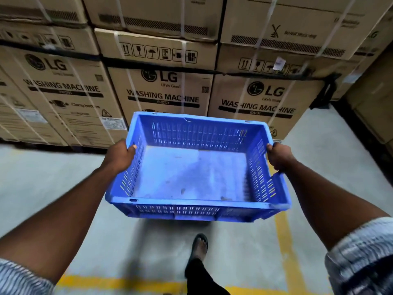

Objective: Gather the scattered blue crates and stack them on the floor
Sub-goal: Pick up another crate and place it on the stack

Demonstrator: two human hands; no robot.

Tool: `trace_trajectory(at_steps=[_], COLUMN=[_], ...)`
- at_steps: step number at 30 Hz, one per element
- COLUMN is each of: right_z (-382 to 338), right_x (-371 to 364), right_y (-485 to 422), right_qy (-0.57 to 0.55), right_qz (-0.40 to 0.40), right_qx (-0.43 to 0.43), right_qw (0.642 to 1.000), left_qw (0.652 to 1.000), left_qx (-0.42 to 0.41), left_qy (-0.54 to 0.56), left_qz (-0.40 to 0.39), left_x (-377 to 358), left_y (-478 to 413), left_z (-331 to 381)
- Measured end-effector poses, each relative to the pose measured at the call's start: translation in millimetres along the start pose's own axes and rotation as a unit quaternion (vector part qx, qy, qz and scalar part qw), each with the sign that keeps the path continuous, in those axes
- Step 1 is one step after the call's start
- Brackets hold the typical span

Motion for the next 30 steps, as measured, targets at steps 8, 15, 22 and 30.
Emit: trace_trajectory(at_steps=[8,15,22,30], right_z=[-59.3,-93.1,-120.0,-123.7], right_x=[19.1,32.1,22.3,2.2], right_y=[-102.3,-197.4,-239.3,-270.7], right_qy=[-0.007,-0.019,-0.03,-0.063], right_qz=[-0.01,0.016,-0.001,0.007], right_qx=[-0.003,0.025,0.015,-0.014], right_qw=[1.0,0.999,0.999,0.998], left_qw=[1.0,1.0,0.996,0.997], left_qx=[0.006,0.026,0.072,0.063], left_qy=[0.005,0.004,0.041,0.045], left_qz=[0.006,0.008,0.016,-0.005], left_x=[-10.3,-26.4,-46.9,-70.7], left_y=[-118.9,-192.8,-236.4,-268.8], left_z=[19.0,41.9,32.0,20.4])
Point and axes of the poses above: each hand's wrist, its own y-axis away from the middle knuckle, its own x-axis out of the back of the hand, z = x × y, the point moved 3 cm from there along -y, towards the middle knuckle, and after that the axes turned 7 degrees about -x, right-handed, at the moved point
